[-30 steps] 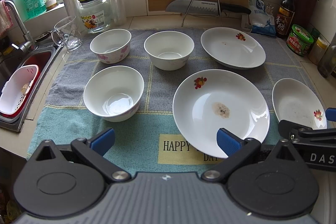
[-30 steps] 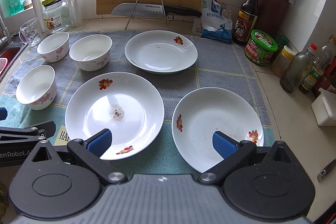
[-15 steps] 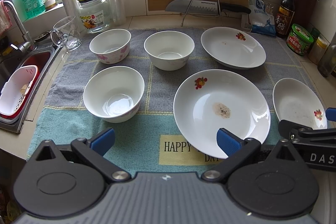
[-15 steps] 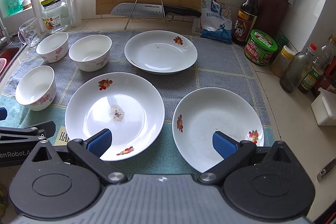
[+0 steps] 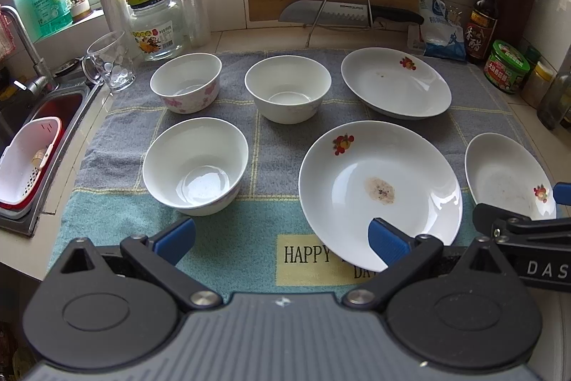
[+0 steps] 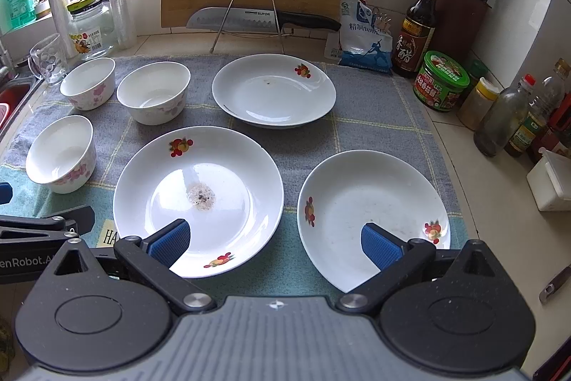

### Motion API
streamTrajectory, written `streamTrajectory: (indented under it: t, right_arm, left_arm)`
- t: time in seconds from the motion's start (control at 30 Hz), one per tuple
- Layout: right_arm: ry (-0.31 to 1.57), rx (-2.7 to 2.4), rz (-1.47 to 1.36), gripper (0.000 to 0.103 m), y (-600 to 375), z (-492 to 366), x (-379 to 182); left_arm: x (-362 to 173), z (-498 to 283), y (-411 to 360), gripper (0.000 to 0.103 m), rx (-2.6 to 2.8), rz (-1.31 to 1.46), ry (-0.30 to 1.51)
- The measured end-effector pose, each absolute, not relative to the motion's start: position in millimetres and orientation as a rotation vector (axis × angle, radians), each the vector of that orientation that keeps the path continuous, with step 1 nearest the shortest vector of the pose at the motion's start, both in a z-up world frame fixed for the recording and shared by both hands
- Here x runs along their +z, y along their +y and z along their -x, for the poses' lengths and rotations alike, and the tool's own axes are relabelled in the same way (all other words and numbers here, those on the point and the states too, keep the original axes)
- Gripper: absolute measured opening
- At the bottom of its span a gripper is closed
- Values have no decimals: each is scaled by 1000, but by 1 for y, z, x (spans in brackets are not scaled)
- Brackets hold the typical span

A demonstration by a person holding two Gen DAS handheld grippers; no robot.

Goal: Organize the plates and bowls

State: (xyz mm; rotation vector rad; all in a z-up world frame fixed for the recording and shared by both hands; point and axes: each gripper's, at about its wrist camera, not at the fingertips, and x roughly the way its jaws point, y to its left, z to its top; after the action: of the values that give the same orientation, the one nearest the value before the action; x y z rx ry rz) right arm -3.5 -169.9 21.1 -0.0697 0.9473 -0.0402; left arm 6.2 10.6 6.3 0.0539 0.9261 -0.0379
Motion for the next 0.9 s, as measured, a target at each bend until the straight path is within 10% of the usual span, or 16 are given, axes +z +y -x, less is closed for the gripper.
streamTrajectory:
  t: [0.9]
  right_arm:
    - [798,-218,-19,103,-156,40,29]
  left_arm:
    - [5,-21,45,102,-380,-80,822]
